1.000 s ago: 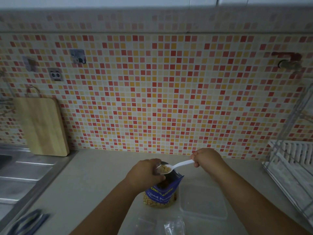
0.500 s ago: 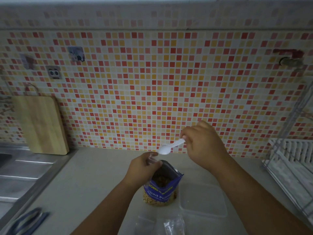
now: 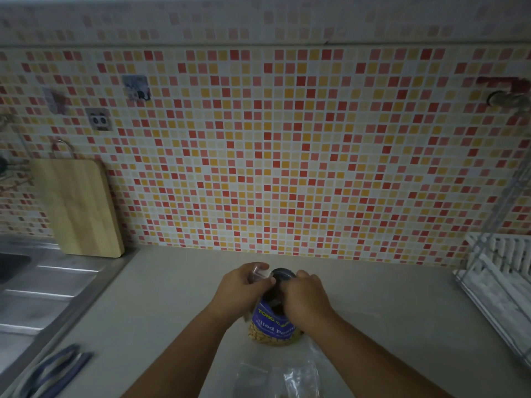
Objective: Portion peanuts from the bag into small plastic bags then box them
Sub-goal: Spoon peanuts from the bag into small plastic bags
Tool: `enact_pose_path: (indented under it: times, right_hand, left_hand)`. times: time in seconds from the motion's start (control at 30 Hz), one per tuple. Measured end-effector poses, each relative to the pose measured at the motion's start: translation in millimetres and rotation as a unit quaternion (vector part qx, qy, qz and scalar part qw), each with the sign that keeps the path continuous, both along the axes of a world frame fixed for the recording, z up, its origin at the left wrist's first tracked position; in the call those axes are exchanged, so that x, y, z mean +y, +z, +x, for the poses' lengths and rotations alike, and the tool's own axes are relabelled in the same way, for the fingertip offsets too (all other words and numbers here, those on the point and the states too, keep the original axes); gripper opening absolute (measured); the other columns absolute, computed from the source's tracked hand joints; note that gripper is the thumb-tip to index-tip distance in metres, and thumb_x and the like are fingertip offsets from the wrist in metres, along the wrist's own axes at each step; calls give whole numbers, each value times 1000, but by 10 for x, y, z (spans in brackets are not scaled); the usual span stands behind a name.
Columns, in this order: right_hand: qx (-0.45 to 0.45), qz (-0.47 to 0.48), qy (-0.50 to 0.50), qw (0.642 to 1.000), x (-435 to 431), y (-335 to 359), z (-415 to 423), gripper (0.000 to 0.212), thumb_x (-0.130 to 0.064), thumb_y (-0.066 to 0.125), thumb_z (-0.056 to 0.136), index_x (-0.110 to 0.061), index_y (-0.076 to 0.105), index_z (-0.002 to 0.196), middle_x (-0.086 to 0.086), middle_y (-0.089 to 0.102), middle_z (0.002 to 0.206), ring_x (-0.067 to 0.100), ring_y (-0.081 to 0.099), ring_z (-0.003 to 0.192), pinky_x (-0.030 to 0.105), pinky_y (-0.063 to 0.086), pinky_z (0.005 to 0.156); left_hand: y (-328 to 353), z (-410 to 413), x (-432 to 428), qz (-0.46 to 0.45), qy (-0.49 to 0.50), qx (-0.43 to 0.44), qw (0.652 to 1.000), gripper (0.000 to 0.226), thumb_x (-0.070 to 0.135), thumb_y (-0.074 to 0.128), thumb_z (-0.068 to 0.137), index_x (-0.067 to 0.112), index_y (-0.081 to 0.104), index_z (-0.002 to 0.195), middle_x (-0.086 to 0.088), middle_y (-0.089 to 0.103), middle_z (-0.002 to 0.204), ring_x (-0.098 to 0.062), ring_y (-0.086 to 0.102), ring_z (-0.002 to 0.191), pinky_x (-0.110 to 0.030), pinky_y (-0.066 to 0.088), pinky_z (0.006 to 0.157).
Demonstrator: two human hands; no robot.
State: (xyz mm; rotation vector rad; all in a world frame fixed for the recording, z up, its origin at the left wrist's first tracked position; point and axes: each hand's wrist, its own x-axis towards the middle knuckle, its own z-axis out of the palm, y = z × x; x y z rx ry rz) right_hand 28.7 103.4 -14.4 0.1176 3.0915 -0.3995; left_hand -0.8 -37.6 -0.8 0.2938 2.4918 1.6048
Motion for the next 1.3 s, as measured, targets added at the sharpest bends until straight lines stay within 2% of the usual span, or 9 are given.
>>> enact_pose_path:
  times: [0.17, 0.3, 0.5, 0.67, 0.83, 1.0, 1.1, 1.2, 1.3]
  right_hand:
    - [-7, -69, -81, 994, 39, 11, 8, 26, -28, 47, 92, -28, 66, 109, 4, 54, 112, 27, 48, 108, 30, 38, 81]
    - [-12, -122, -125, 985, 180, 73, 23, 28, -19, 46, 90, -25, 71, 100, 0, 68, 102, 22, 61, 96, 31, 49, 82]
    - [-85, -184, -165, 965, 440, 187, 9, 26, -14, 53, 88, -10, 71, 106, 7, 69, 100, 18, 62, 91, 32, 50, 89]
    - [-188, -121, -181, 958, 628, 341, -9, 18, -15, 49, 92, -14, 66, 90, 3, 57, 97, 18, 55, 89, 27, 45, 86]
    - [-272, -20, -165, 948, 758, 558, -73, 33, -12, 43, 95, -13, 55, 126, 5, 47, 98, 17, 46, 82, 26, 37, 84]
    - [-287, 48, -118, 949, 854, 764, -72, 39, -9, 39, 95, -14, 45, 133, 5, 40, 106, 20, 38, 97, 26, 34, 86]
    - [-278, 64, -110, 952, 888, 802, -92, 35, -9, 38, 96, -15, 45, 130, 2, 42, 90, 19, 37, 98, 25, 36, 90]
    - [-278, 72, -104, 952, 851, 834, -94, 45, -10, 40, 96, -13, 38, 140, 3, 42, 97, 18, 39, 97, 26, 38, 91]
    - [-239, 71, -107, 962, 790, 839, -114, 42, -14, 44, 95, -12, 42, 137, 1, 41, 78, 15, 45, 87, 27, 42, 94]
  left_hand:
    - [-18, -9, -4, 5, -1, -4, 1000, 35, 28, 64, 86, 24, 58, 120, 2, 61, 101, -11, 62, 87, -12, 46, 64]
    - [-10, -6, 0, 18, -7, -19, 1000, 36, 27, 63, 87, 24, 56, 122, 1, 59, 107, -14, 59, 95, -13, 46, 67]
    - [43, -45, -77, 24, -6, -23, 999, 36, 32, 63, 87, 25, 56, 121, 1, 60, 110, -9, 60, 90, -14, 46, 65]
    - [77, -74, -149, -68, -11, 11, 998, 41, 39, 64, 84, 30, 54, 123, 4, 57, 107, -8, 59, 77, -13, 49, 56]
    - [96, -60, -99, -164, -60, 59, 983, 52, 36, 68, 80, 29, 52, 128, 2, 60, 120, -11, 56, 95, -21, 44, 80]
    - [156, -1, 5, -222, -106, 103, 964, 45, 28, 69, 79, 22, 57, 122, -1, 62, 121, -17, 58, 106, -25, 46, 85]
    - [156, -2, 52, -234, -123, 118, 957, 39, 27, 69, 76, 25, 61, 115, 1, 66, 113, -17, 59, 101, -31, 50, 85]
    - [154, -5, 84, -235, -132, 118, 956, 40, 30, 69, 74, 27, 61, 113, 3, 67, 108, -16, 60, 98, -33, 52, 86]
    - [142, -11, 108, -230, -134, 119, 957, 37, 34, 68, 72, 29, 62, 108, 5, 68, 102, -14, 61, 93, -37, 53, 84]
